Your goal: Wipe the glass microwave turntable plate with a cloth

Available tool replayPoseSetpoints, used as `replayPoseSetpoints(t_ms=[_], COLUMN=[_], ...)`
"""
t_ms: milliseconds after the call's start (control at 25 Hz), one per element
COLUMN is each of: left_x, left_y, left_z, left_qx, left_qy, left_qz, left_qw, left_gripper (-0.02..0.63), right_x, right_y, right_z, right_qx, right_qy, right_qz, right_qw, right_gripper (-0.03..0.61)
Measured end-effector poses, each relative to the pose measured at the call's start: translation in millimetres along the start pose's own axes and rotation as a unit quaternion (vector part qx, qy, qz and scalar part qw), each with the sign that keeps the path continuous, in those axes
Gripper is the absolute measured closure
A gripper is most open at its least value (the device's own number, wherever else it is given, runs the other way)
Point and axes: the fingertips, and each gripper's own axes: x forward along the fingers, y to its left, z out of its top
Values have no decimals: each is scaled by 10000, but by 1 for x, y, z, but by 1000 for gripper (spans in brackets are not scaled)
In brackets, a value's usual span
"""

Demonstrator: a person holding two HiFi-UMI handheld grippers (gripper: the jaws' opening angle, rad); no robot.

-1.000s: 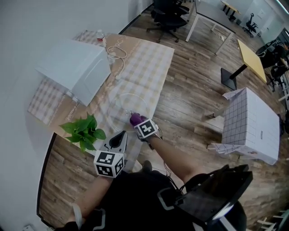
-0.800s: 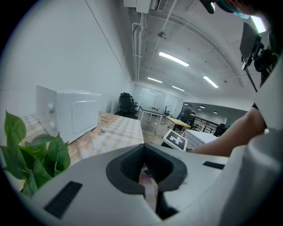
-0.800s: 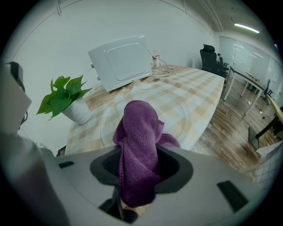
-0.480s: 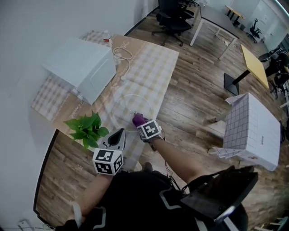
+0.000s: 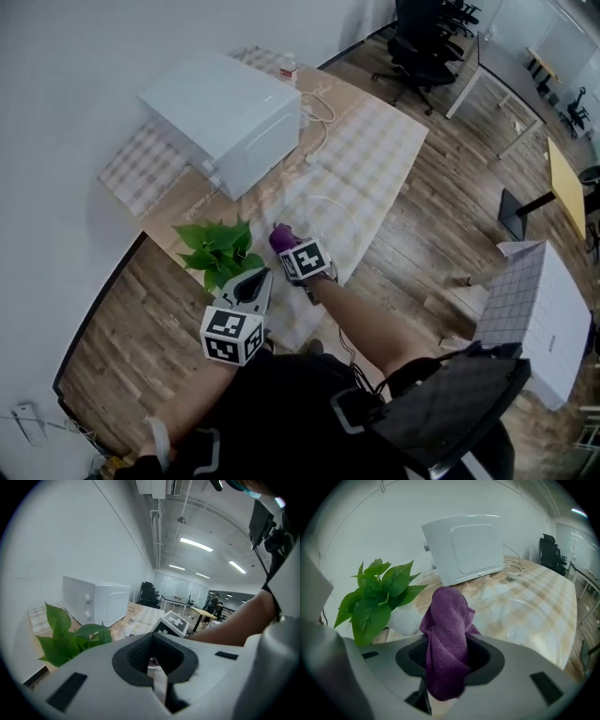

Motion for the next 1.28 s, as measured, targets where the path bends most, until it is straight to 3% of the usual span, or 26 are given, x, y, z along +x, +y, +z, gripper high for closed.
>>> replayPoseSetpoints(t_ms=[320,1280], left_x=[-13,-1], left_y=[13,-38], left_z=[-14,-16], left_qx=[-111,41], left_qy=[121,206], left_qz=[49,-318], left_qw=[9999,9993], left_gripper=[611,611], right_x=[33,-12], right_y=[6,-6], right_z=[17,-44], right_qx=[-158,171], right_qy=[159,145], right_qz=[21,-61], right_qw=[9997,9997], right_gripper=[400,400])
